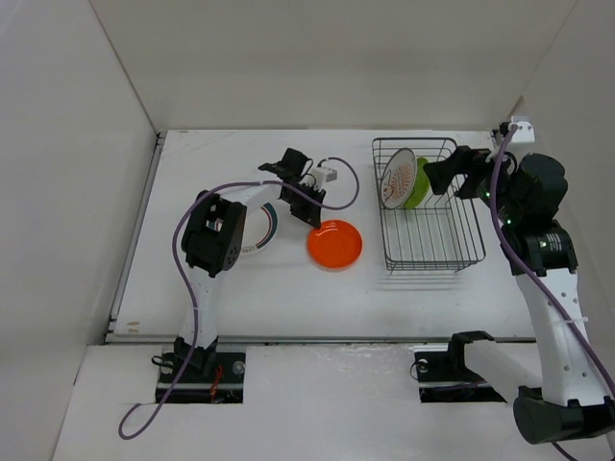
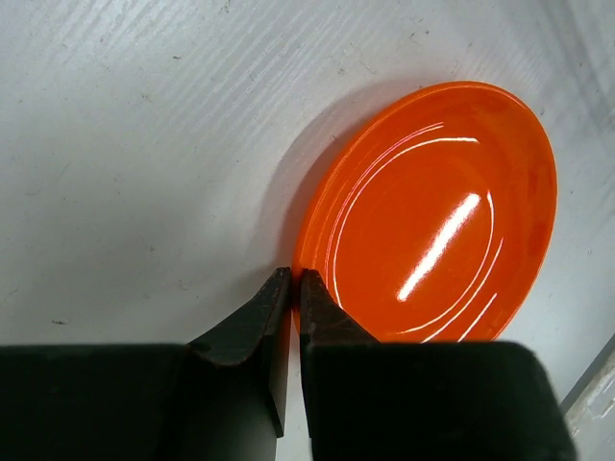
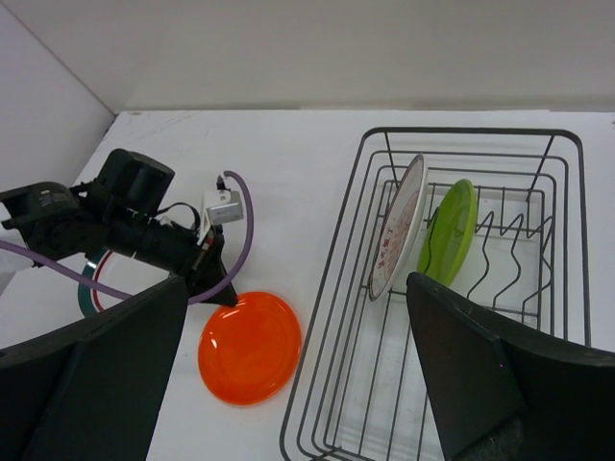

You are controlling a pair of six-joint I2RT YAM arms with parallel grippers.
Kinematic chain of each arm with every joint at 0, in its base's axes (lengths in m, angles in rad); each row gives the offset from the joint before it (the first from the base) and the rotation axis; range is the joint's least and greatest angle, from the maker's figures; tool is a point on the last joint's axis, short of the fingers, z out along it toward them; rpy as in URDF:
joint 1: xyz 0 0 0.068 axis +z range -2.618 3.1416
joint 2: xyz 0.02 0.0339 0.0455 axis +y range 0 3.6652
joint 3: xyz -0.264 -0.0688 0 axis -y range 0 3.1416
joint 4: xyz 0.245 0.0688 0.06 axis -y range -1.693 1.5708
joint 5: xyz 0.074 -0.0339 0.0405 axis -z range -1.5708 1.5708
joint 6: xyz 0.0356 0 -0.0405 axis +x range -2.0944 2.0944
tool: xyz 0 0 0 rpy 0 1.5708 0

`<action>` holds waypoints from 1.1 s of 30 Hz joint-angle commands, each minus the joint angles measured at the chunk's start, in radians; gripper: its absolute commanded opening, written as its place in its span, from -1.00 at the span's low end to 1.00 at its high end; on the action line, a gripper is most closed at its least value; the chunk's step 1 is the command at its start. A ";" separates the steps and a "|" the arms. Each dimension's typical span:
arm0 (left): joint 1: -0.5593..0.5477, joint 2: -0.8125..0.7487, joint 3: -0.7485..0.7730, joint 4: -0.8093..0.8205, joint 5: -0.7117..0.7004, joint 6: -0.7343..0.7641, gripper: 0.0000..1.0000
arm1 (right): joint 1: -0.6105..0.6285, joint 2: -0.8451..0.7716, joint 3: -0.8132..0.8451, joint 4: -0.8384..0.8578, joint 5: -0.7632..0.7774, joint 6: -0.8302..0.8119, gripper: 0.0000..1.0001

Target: Load the plates into the dish rack

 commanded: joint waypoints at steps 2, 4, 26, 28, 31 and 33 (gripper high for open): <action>0.019 -0.069 0.063 -0.032 0.033 -0.002 -1.00 | 0.005 0.003 -0.022 0.035 -0.019 -0.006 1.00; 0.046 -0.104 0.092 -0.043 0.082 -0.016 -1.00 | 0.005 0.003 -0.040 0.035 -0.029 -0.006 1.00; 0.117 -0.429 0.248 -0.133 0.370 -0.027 -1.00 | 0.166 0.130 -0.254 0.422 -0.430 -0.083 0.95; 0.117 -0.429 0.258 -0.142 0.396 -0.027 -1.00 | 0.192 0.167 -0.254 0.436 -0.406 -0.071 0.95; 0.117 -0.440 0.267 -0.142 0.416 -0.036 -1.00 | 0.243 0.217 -0.254 0.486 -0.384 -0.046 0.95; 0.117 -0.440 0.276 -0.142 0.442 -0.036 -1.00 | 0.284 0.247 -0.245 0.506 -0.370 -0.031 0.95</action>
